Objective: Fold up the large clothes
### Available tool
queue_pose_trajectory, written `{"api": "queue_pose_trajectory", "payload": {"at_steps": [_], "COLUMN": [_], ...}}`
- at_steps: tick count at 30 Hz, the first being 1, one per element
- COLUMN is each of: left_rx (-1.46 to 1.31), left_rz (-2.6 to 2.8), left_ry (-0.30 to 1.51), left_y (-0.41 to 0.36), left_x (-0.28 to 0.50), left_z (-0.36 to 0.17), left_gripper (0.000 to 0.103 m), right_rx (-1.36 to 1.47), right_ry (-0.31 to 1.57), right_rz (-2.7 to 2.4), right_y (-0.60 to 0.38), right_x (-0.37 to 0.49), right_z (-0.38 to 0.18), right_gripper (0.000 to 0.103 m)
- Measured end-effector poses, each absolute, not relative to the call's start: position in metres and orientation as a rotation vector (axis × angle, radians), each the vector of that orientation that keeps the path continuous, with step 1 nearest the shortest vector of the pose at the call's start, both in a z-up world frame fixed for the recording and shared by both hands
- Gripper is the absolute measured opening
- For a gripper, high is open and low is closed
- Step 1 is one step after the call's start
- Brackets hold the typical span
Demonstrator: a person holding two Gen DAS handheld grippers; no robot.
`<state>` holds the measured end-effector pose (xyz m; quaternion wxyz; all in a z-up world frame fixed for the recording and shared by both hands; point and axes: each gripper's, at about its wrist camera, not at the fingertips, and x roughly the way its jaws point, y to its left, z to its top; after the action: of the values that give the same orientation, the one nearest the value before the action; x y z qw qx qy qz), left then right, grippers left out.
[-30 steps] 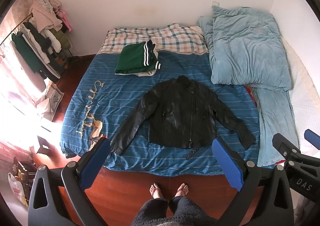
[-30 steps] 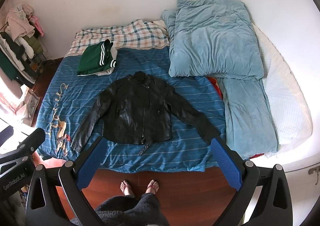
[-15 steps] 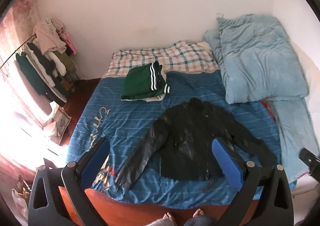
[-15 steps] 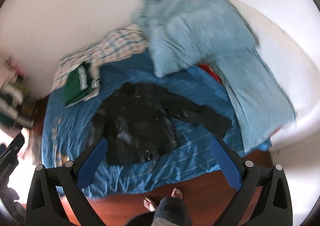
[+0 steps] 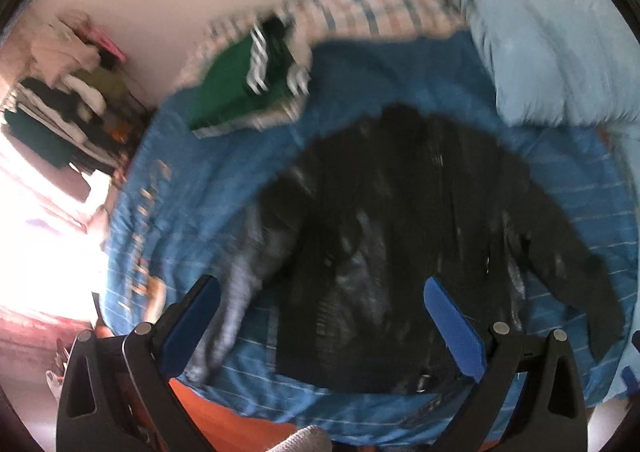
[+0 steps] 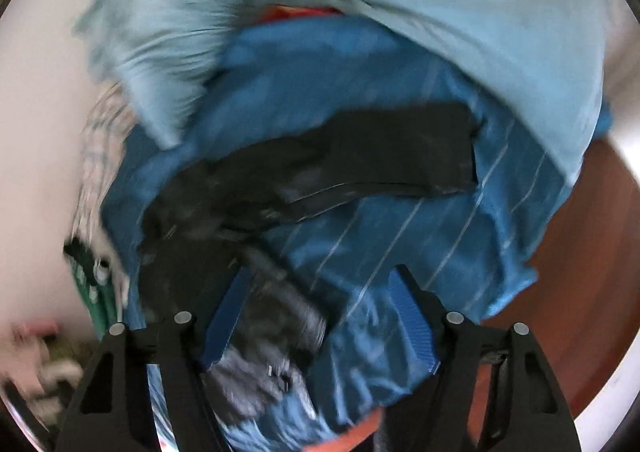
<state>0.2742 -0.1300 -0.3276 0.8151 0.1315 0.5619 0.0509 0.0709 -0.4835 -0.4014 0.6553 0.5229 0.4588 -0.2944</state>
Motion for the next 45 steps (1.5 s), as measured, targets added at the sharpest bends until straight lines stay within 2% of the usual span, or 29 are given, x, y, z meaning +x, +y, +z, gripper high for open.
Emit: {"api": "queue_pose_trajectory", "payload": {"at_steps": [4,7,10,11,12,17,19,21,22,23,26,29,34,41,45], "left_rx": [0.325,0.366,0.402,0.410,0.413,0.414,0.422,0.435,0.438,0.442,0.464,0.471,0.408,0.348,0.323], "left_rz": [0.118,0.114,0.099,0.092,0.083,0.065,0.065,0.065,0.063,0.059,0.059,0.072,0.092,0.098,0.124], "left_ry": [1.283,1.332,1.363,1.367,1.368,1.361,1.363,1.363,1.361,1.357,1.348,1.336,1.345,1.354,1.358], "left_y": [-0.156,-0.175,-0.192,-0.198,-0.204,-0.229,-0.236,-0.241,-0.243,-0.244,-0.245,-0.240,-0.227,-0.208,-0.174], "left_x": [0.295,0.309,0.319,0.323,0.326,0.344,0.350,0.353,0.355,0.357,0.362,0.364,0.370,0.381,0.393], "left_z": [-0.405,-0.454,-0.484,-0.490,-0.496,-0.508,-0.512,-0.517,-0.519,-0.520,-0.524,-0.520,-0.510,-0.503,-0.502], "left_gripper": [0.103,0.103,0.103,0.103,0.103,0.103,0.103,0.103,0.103,0.103,0.103,0.103,0.103,0.103,0.103], "right_rx": [1.520,1.678,1.719,1.700,1.666,1.673,1.626,1.585,1.568,1.557,1.484,1.477,1.416,1.179,1.002], "right_ry": [0.944,0.792,0.533,0.461,0.413,0.467,0.486,0.442,0.412,0.419,0.501,0.440,0.293,0.379,0.503], "right_rz": [-0.732,-0.827,-0.929,-0.949,-0.960,-0.922,-0.911,-0.894,-0.855,-0.819,-0.809,-0.872,-0.939,-0.736,-0.543], "right_y": [-0.522,-0.545,-0.563,-0.568,-0.575,-0.596,-0.602,-0.602,-0.603,-0.601,-0.608,-0.620,-0.625,-0.568,-0.492], "right_x": [0.052,0.031,0.011,0.008,0.007,0.024,0.035,0.047,0.053,0.070,0.103,0.106,0.092,0.168,0.264], "right_z": [-0.517,-0.574,-0.581,-0.576,-0.571,-0.606,-0.608,-0.598,-0.596,-0.590,-0.585,-0.560,-0.481,-0.381,-0.338], "right_gripper": [0.074,0.074,0.072,0.063,0.058,0.059,0.064,0.062,0.050,0.028,0.011,0.006,0.005,0.005,0.005]}}
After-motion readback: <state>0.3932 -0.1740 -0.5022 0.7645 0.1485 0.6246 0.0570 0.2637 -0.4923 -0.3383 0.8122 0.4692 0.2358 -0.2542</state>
